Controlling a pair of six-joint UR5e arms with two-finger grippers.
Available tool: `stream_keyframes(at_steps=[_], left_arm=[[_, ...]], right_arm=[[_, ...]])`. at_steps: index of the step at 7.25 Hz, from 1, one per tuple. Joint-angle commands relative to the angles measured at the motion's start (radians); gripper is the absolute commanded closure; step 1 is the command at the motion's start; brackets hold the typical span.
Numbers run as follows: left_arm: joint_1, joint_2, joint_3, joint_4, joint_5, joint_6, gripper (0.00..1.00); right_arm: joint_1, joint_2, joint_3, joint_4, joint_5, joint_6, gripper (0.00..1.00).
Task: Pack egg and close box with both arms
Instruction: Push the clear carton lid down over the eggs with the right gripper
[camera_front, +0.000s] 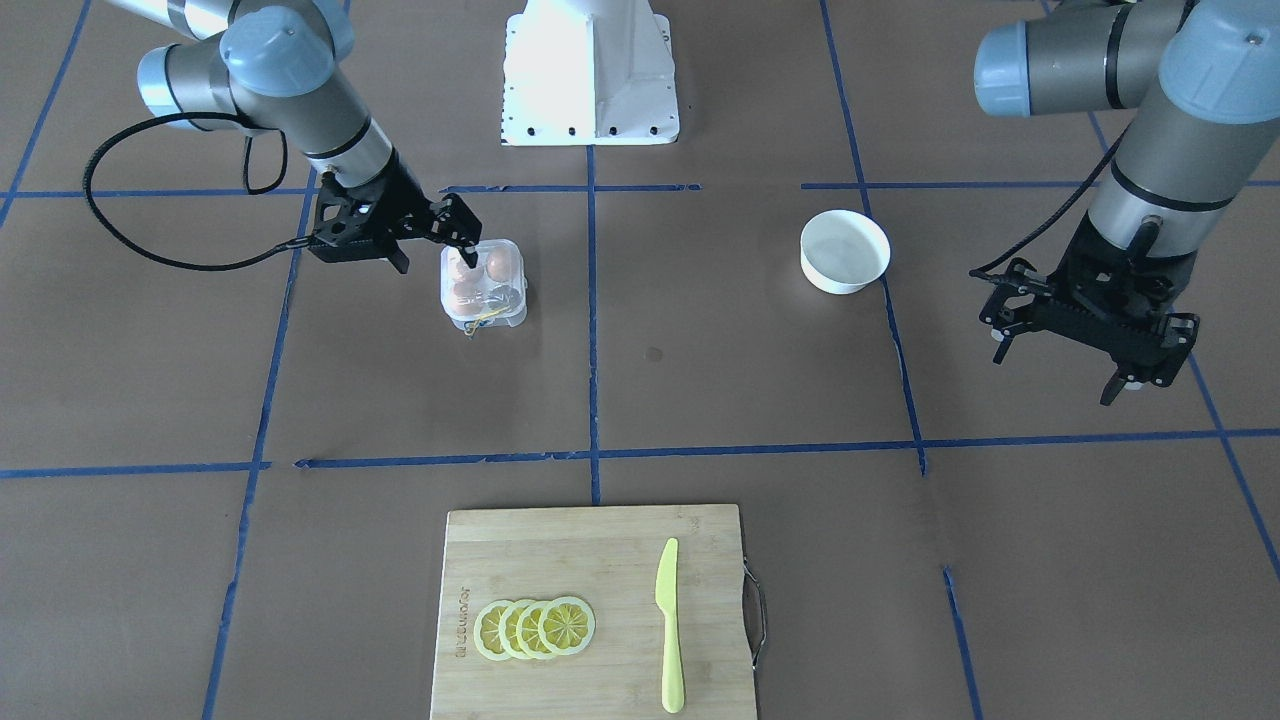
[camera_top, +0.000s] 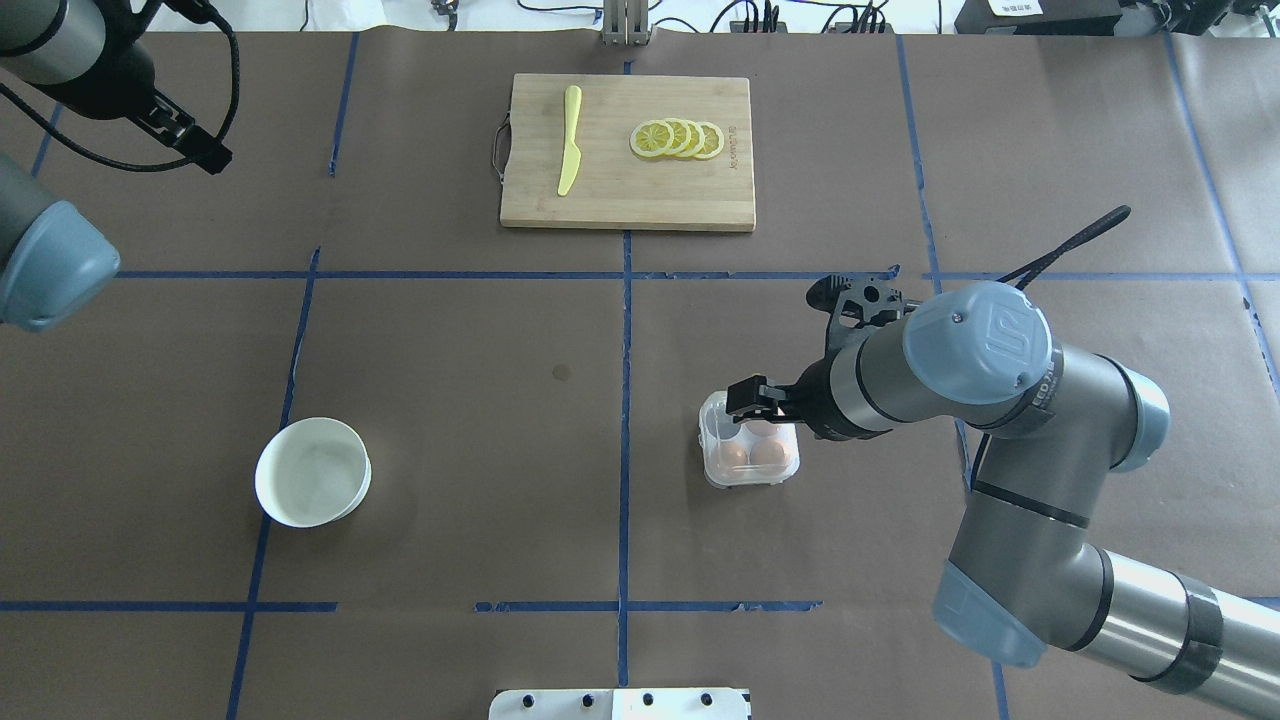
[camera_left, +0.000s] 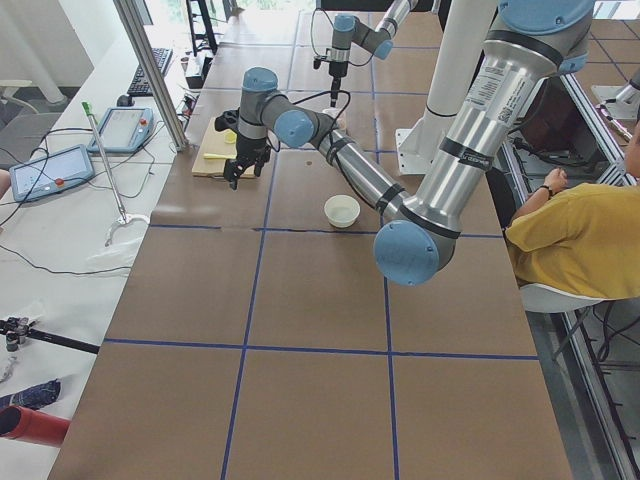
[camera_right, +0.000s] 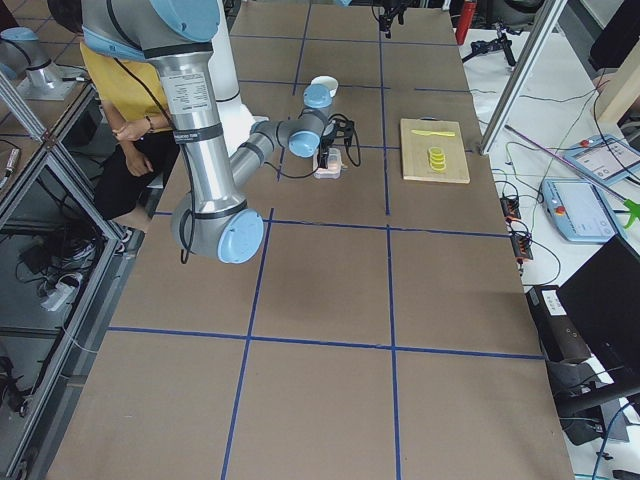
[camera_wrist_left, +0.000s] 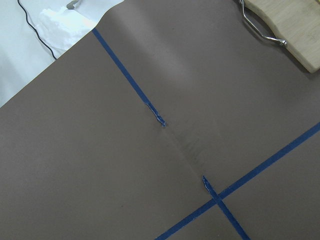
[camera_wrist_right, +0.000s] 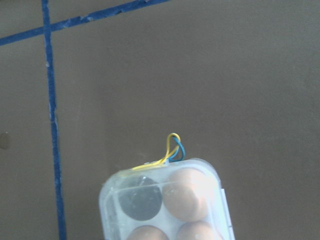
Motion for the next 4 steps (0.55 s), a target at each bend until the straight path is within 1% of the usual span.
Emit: stream_keyframes(at_steps=[1,2,3,4], left_arm=[[-0.001,-0.001,0.0,0.0,0.0,0.0,0.0],[-0.008,0.002,0.0,-0.002,0.001,0.002,0.0],[-0.028,0.019,0.0,-0.003,0.0,0.015,0.0],[-0.051,0.027,0.006,-0.002,-0.006,0.037,0.0]], right_arm=[[0.034,0.027,0.04,-0.072,-0.002,0.003,0.0],[0.075,0.023,0.042,-0.077,0.011,0.002,0.0],[0.118,0.016,0.042,-0.114,0.035,-0.01,0.0],[0.141,-0.025,0.039,-0.121,0.047,-0.048,0.0]])
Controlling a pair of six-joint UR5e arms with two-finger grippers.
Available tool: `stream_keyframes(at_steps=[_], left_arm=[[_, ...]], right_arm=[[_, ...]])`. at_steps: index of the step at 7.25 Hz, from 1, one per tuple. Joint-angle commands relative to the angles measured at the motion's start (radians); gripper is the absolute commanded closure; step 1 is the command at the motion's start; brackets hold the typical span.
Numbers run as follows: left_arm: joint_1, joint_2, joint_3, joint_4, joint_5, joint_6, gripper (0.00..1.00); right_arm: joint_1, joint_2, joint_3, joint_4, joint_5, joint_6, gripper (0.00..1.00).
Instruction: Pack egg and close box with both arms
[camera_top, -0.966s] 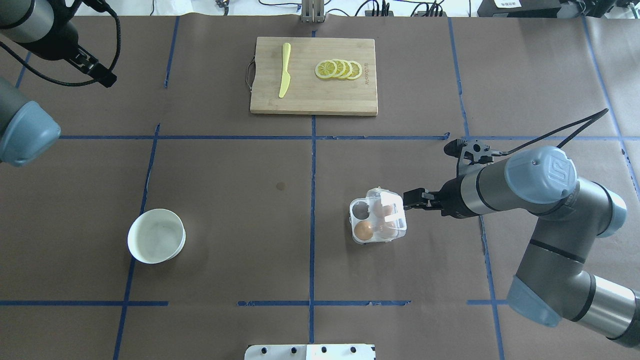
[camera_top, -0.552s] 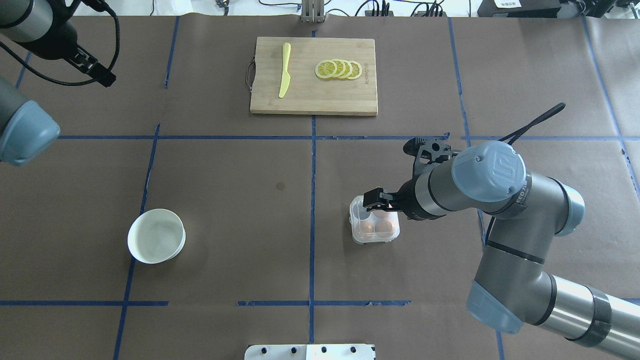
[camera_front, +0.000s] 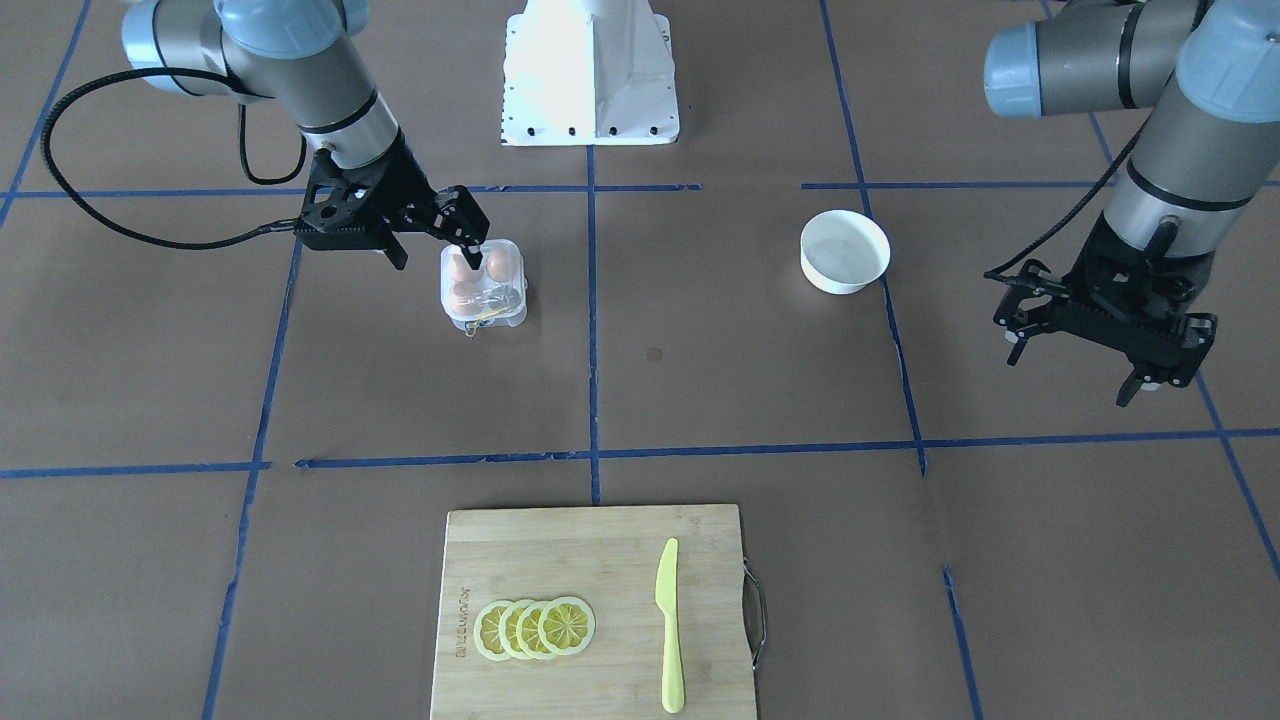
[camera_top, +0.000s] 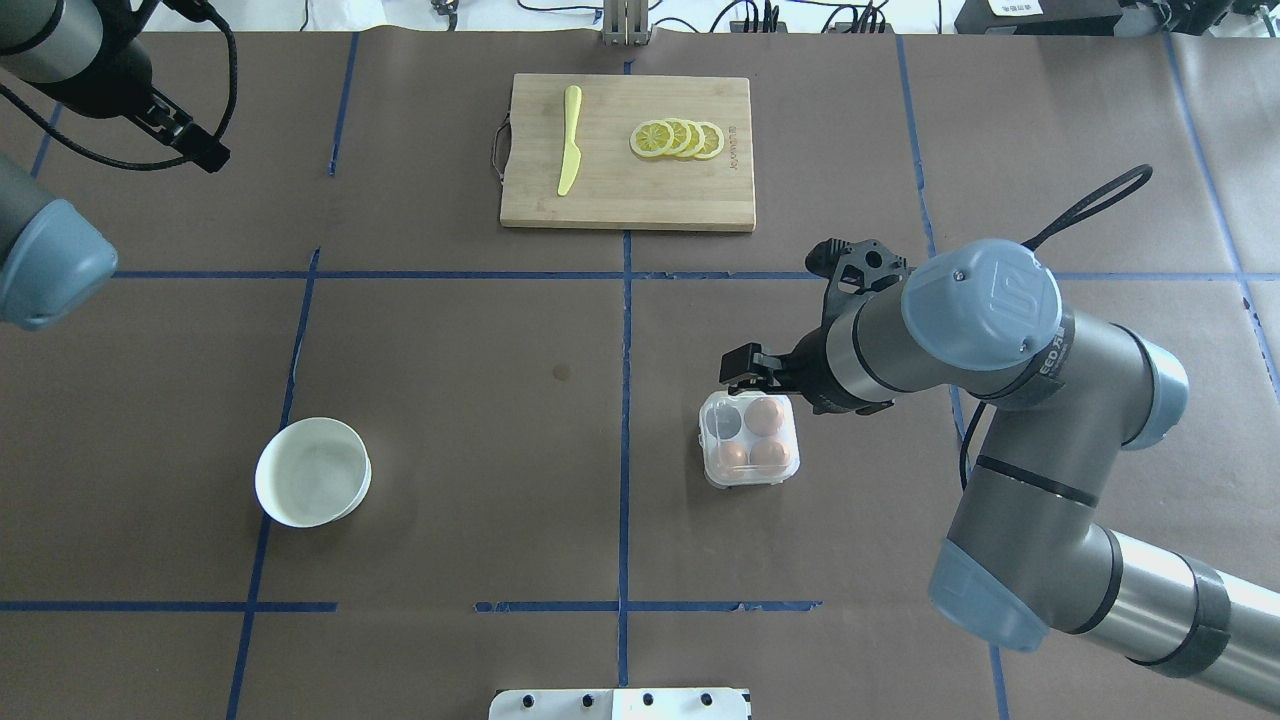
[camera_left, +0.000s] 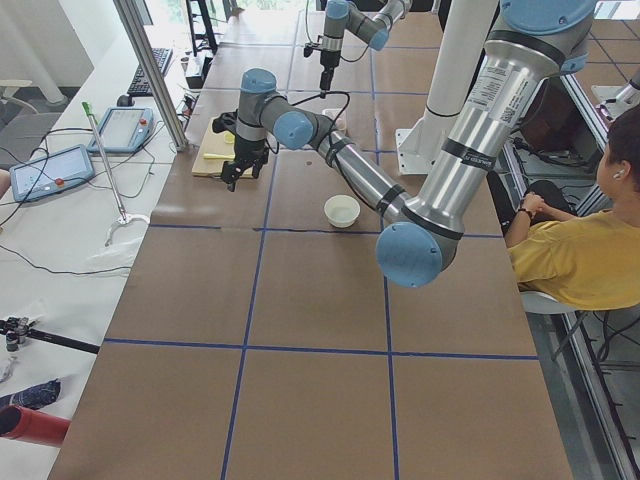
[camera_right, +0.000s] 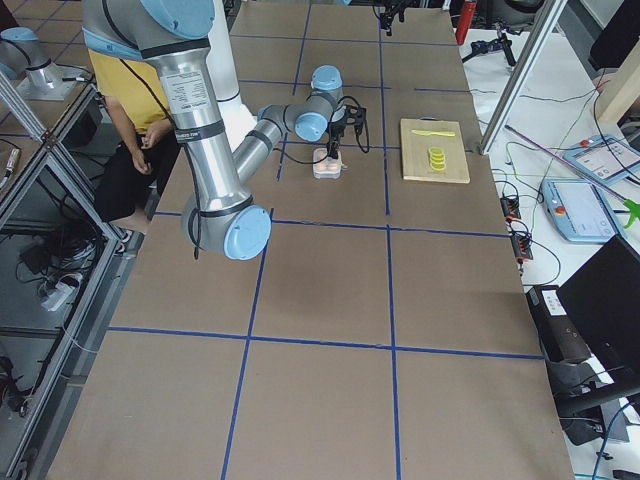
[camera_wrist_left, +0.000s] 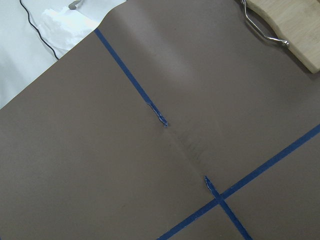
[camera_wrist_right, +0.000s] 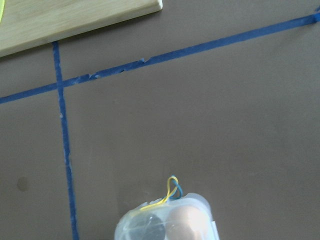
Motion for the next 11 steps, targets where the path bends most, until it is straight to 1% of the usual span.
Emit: stream_keyframes(at_steps=[1,2,3,4,5,6,7,8,9,10,11], left_arm=[[-0.041,0.023,0.006,-0.001,-0.029,0.023,0.0],[-0.071,0.051,0.006,-0.01,-0.076,0.025,0.0],[-0.11,0.069,0.006,-0.013,-0.1,0.048,0.0],[-0.151,0.082,0.012,-0.007,-0.123,0.124,0.0],[-0.209,0.108,0.026,-0.009,-0.141,0.176,0.0],[-0.258,0.149,0.026,-0.012,-0.143,0.237,0.0],[-0.295,0.172,0.024,-0.012,-0.143,0.246,0.0],[-0.297,0.253,0.006,-0.016,-0.17,0.246,0.0],[-0.302,0.278,0.025,-0.013,-0.24,0.247,0.0],[-0.338,0.28,0.064,-0.015,-0.241,0.258,0.0],[-0.37,0.283,0.132,-0.016,-0.249,0.375,0.0]], right_arm=[[0.072,-0.101,-0.004,-0.01,0.021,-0.158,0.0],[0.127,-0.166,-0.008,-0.01,0.021,-0.277,0.0],[0.193,-0.214,-0.015,-0.011,0.044,-0.381,0.0],[0.266,-0.258,-0.024,-0.011,0.079,-0.463,0.0],[0.364,-0.307,-0.041,-0.011,0.142,-0.576,0.0],[0.506,-0.332,-0.094,-0.013,0.247,-0.761,0.0],[0.652,-0.359,-0.148,-0.014,0.364,-0.974,0.0],[0.761,-0.367,-0.196,-0.025,0.383,-1.132,0.0],[0.854,-0.37,-0.26,-0.026,0.386,-1.257,0.0],[0.909,-0.392,-0.288,-0.028,0.393,-1.36,0.0],[0.948,-0.392,-0.285,-0.098,0.423,-1.408,0.0]])
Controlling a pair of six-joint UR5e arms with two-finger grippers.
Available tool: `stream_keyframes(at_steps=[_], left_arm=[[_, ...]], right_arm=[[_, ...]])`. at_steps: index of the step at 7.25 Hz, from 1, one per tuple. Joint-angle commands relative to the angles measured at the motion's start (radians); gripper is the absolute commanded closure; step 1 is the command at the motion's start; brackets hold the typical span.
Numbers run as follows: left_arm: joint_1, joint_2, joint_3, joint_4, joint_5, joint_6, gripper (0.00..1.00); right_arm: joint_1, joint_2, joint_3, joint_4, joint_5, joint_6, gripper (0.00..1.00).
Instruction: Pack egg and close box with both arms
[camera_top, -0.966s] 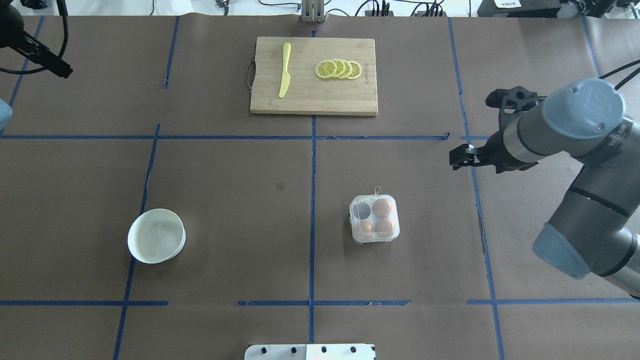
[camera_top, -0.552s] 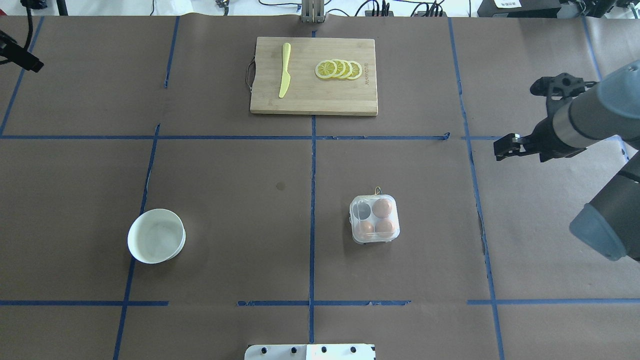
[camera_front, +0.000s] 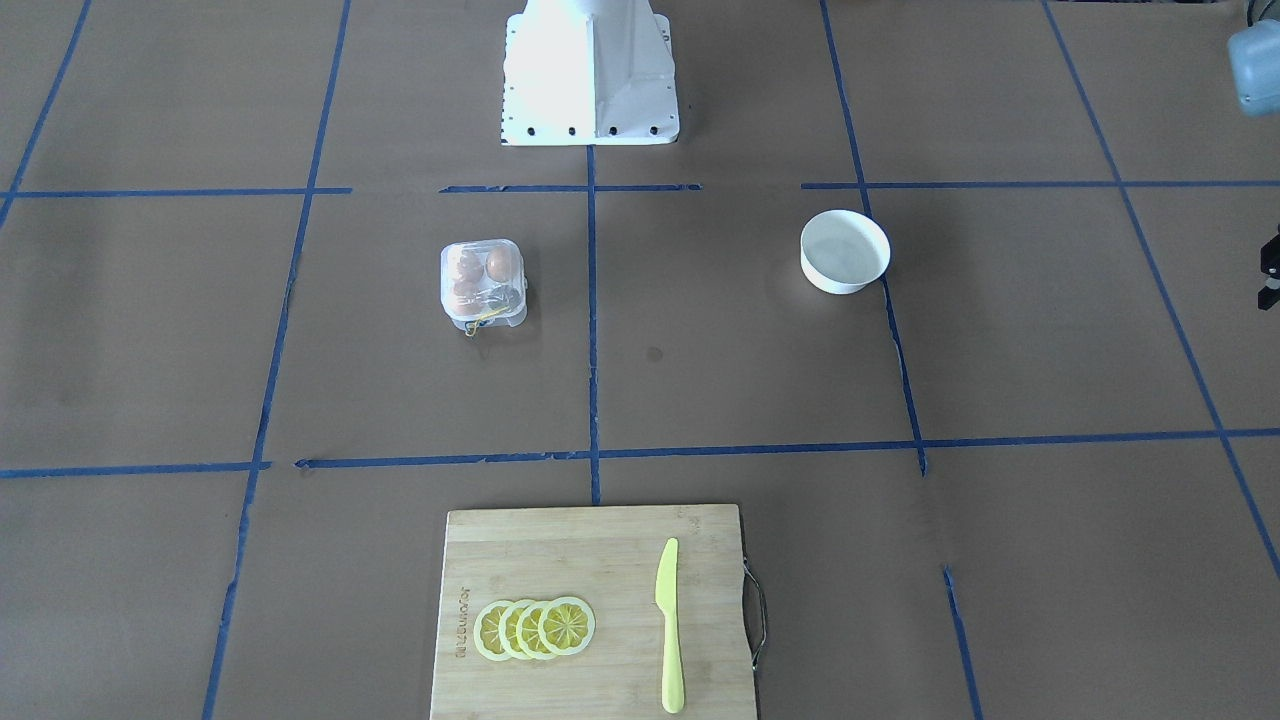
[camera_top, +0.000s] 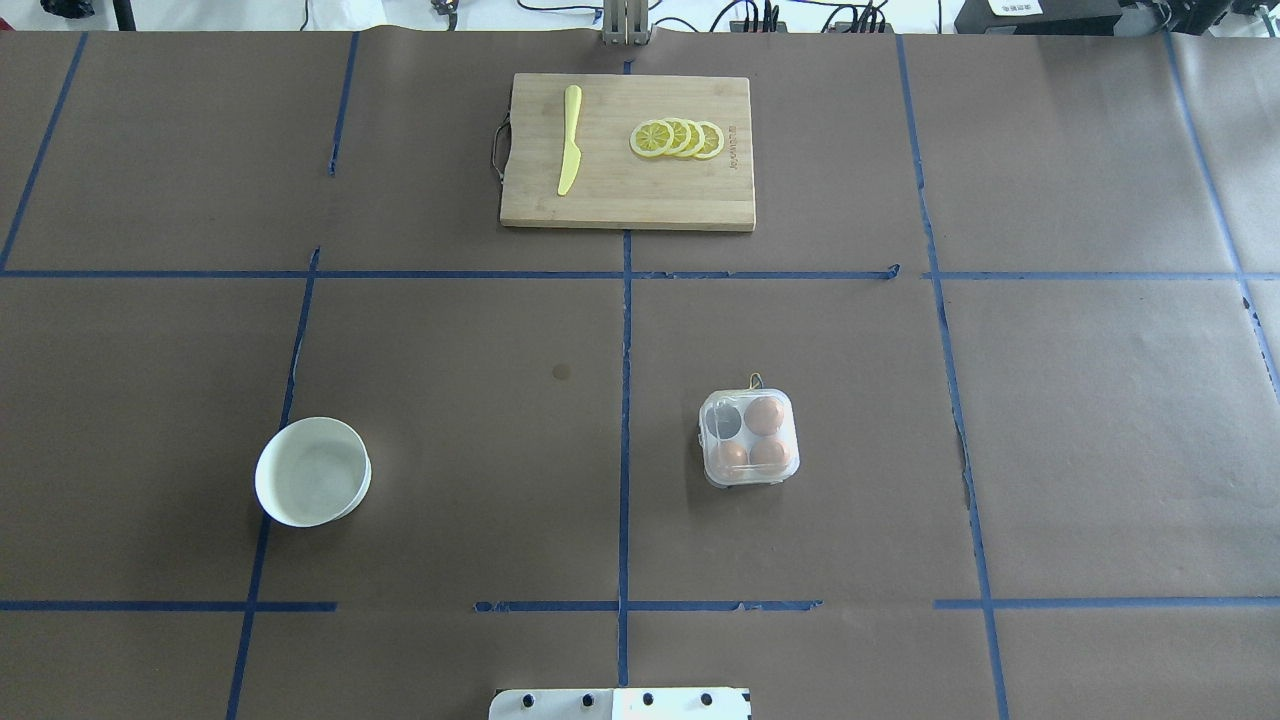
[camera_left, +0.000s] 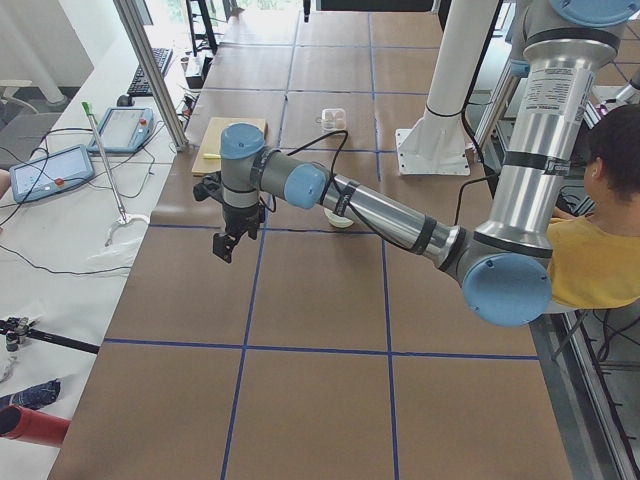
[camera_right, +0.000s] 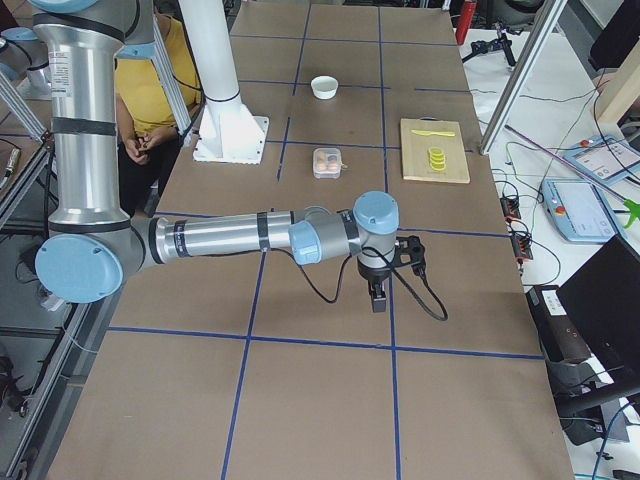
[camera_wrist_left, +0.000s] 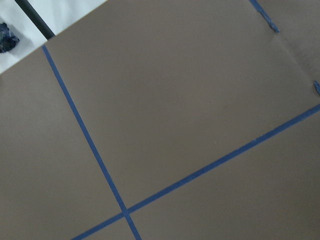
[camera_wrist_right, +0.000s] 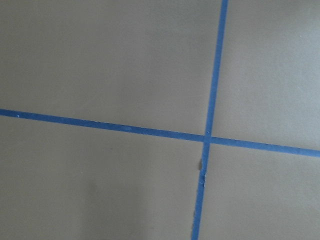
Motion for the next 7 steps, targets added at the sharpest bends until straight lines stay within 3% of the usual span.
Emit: stream_keyframes(at_steps=[1,5,7], left_arm=[[-0.084,0.01,0.069,0.012,-0.048,0.155,0.0],[-0.093,0.047,0.057,0.002,-0.065,0.153,0.0],[-0.095,0.036,0.067,0.003,-0.062,0.153,0.0]], right_arm=[[0.062,-0.001,-0.024,-0.131,0.03,-0.155,0.0],[0.107,-0.016,0.03,-0.202,0.05,-0.214,0.0],[0.107,-0.008,0.001,-0.221,0.057,-0.214,0.0]])
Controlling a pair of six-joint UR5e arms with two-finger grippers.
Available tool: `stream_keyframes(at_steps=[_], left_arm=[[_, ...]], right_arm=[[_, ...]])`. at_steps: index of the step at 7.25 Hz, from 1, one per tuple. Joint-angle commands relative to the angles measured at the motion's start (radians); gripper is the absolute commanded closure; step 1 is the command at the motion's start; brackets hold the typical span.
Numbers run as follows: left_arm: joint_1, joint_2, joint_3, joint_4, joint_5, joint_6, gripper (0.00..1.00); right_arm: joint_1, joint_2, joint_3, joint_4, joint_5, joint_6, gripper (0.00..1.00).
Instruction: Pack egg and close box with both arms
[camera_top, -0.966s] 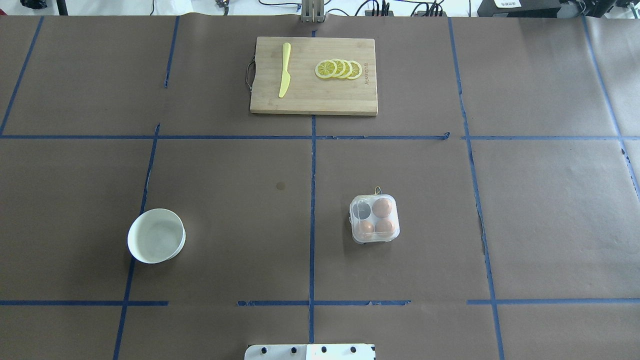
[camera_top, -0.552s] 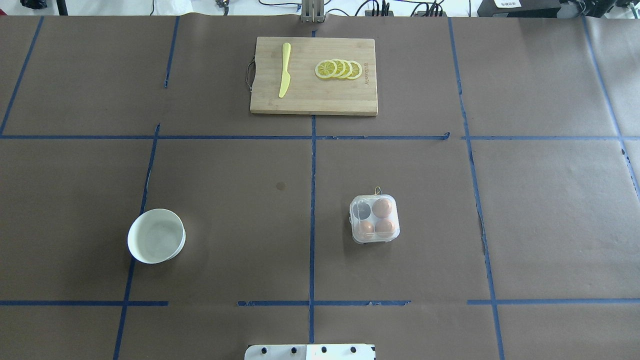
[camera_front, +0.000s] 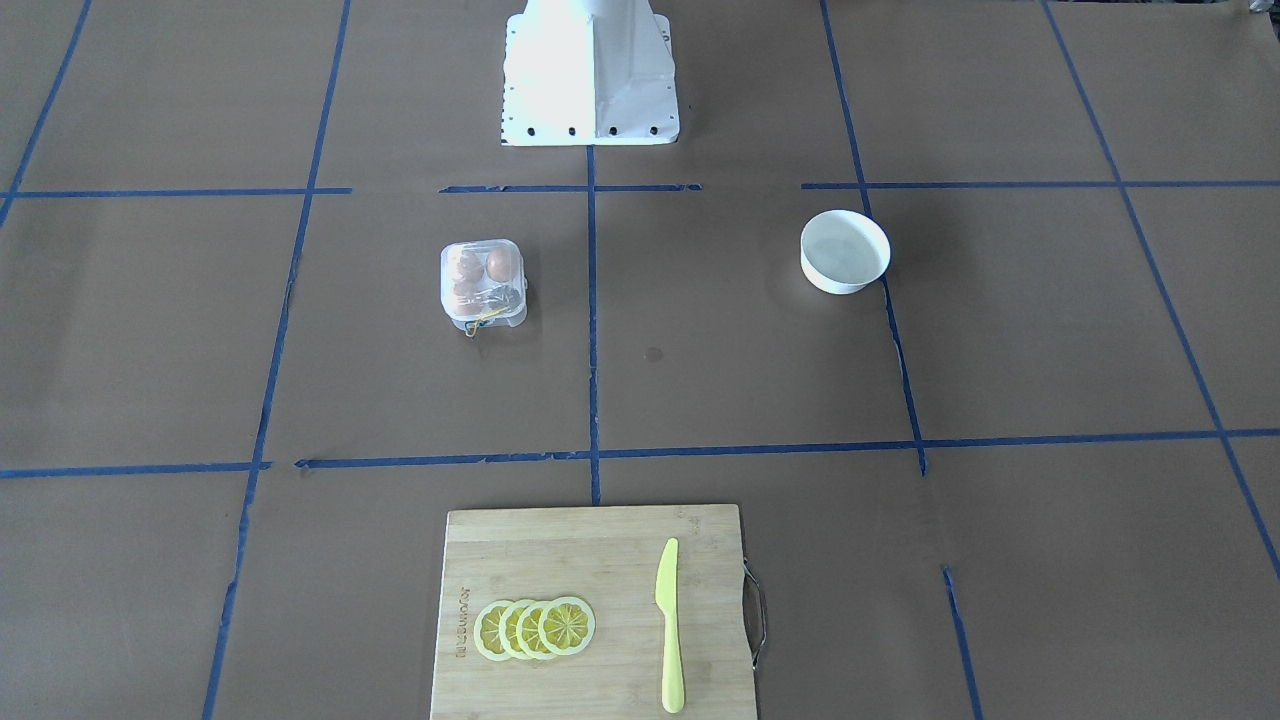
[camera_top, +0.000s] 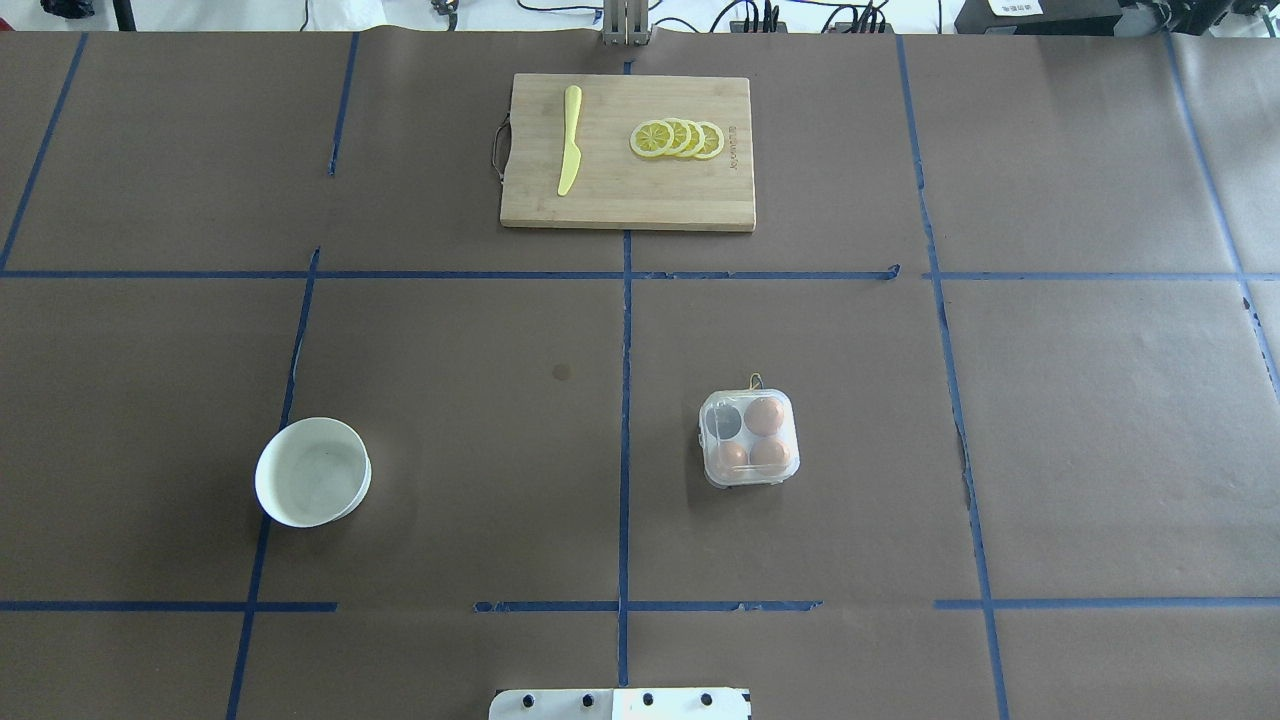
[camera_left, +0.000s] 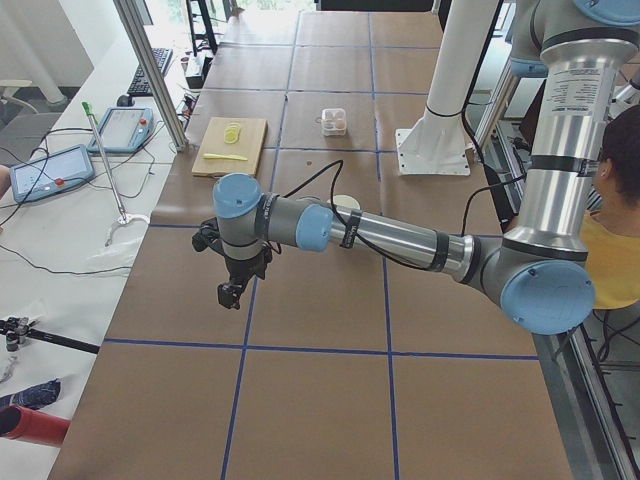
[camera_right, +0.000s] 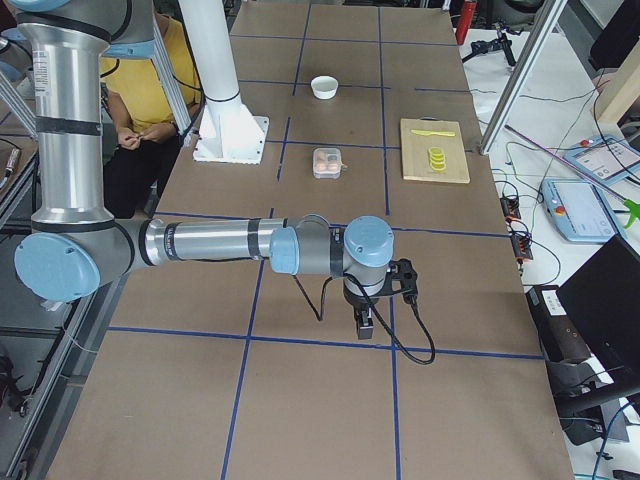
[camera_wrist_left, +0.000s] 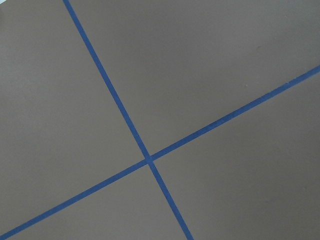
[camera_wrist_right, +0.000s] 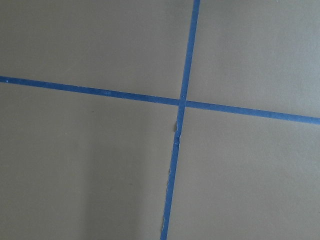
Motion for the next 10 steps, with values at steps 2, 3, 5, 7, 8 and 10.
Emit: stream_keyframes(at_steps=[2,3,5,7,8,10], left_arm=[[-0.002,0.006,0.002,0.004,0.0,0.0,0.0],[-0.001,0.056,0.008,0.001,0.0,0.0,0.0],[-0.002,0.113,0.005,-0.027,-0.011,0.001,0.0],[-0.005,0.124,0.007,-0.024,-0.108,-0.002,0.0],[-0.018,0.122,0.007,-0.024,-0.118,-0.002,0.0],[-0.035,0.104,-0.004,-0.018,-0.111,0.0,0.0]], right_arm=[[0.002,0.02,-0.002,-0.048,-0.005,0.006,0.0],[0.002,0.015,-0.002,-0.043,-0.005,0.012,0.0],[0.001,0.006,0.005,-0.034,0.003,0.012,0.0],[0.001,0.006,0.007,-0.034,0.004,0.012,0.0],[0.001,0.007,0.007,-0.033,0.003,0.012,0.0],[0.001,0.007,0.005,-0.034,0.003,0.009,0.0]])
